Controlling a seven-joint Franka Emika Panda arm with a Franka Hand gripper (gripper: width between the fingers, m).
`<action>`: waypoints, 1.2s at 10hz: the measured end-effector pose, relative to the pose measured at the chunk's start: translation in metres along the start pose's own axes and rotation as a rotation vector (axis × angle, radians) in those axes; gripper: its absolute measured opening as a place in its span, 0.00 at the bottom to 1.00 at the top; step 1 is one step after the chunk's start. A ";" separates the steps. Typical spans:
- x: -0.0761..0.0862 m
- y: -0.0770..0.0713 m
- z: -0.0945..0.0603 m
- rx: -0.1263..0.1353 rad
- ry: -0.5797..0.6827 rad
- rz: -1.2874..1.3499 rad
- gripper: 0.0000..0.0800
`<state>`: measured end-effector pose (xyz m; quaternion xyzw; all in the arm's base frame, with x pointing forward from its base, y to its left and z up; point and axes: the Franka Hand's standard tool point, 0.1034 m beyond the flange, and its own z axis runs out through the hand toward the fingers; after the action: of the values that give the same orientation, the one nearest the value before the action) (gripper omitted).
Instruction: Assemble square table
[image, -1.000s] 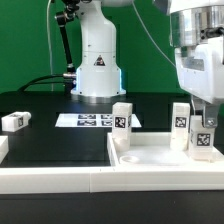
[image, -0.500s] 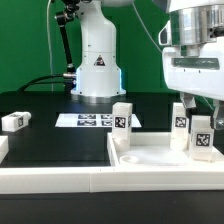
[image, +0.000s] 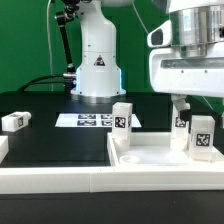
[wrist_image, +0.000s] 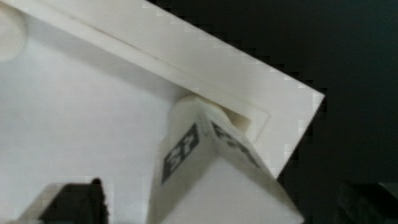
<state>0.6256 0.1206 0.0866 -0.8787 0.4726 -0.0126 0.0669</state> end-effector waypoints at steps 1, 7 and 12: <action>-0.001 0.000 0.000 -0.008 0.004 -0.091 0.81; -0.002 0.001 0.003 -0.041 0.026 -0.522 0.81; 0.000 0.002 0.003 -0.052 0.029 -0.670 0.64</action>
Offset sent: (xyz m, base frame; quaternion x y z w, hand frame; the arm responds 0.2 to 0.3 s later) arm -0.0006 0.0026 0.0013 -0.0236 0.0134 -0.1984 0.9797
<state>0.6239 0.1195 0.0837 -0.9863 0.1585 -0.0345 0.0297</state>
